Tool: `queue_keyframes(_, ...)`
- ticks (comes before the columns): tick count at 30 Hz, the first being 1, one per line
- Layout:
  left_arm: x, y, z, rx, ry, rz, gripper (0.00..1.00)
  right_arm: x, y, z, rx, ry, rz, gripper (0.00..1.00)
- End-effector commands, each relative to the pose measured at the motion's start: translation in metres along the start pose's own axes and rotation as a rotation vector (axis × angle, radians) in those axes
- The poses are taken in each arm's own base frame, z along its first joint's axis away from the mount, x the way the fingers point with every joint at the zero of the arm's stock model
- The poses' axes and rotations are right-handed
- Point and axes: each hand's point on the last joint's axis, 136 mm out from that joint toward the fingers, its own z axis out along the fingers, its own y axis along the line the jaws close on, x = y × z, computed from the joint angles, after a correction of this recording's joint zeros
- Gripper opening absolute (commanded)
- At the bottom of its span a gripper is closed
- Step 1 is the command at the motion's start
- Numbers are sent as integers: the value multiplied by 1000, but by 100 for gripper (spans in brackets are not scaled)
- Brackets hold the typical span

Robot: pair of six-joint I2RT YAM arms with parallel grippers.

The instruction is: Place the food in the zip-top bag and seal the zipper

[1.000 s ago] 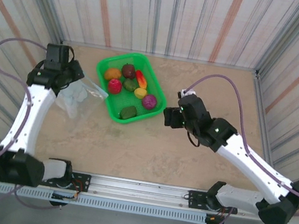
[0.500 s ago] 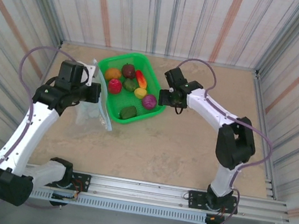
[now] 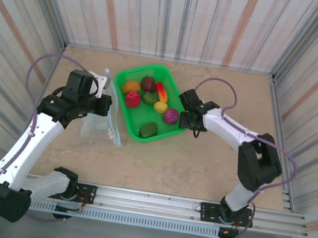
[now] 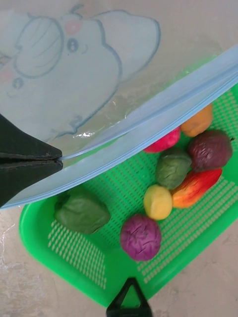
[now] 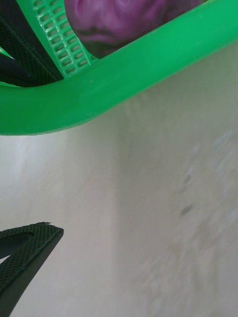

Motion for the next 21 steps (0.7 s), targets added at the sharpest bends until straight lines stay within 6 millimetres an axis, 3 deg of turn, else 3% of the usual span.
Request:
queue_keyframes(1,-5,-19,7,60,-10,31,0,22,-49,-19,129,-27,72,73)
queue_keyframes(7,-10,-54,24,192,26,31,0,64,-112,-38,258,-64,169,74)
queue_keyframes(10,-7,-68,37,215,68,54,0,78,-125,-38,238,-50,244,74)
queue_keyframes(13,-5,-87,43,257,92,70,0,71,-123,-52,189,-100,256,73)
queue_keyframes(17,-5,-109,41,367,91,24,0,43,-112,-93,150,-237,158,75)
queue_keyframes(19,-6,-121,36,447,80,-4,0,33,-96,-109,114,-282,94,75)
queue_keyframes(21,-4,-128,32,489,78,-20,0,25,-62,-121,2,-339,6,73)
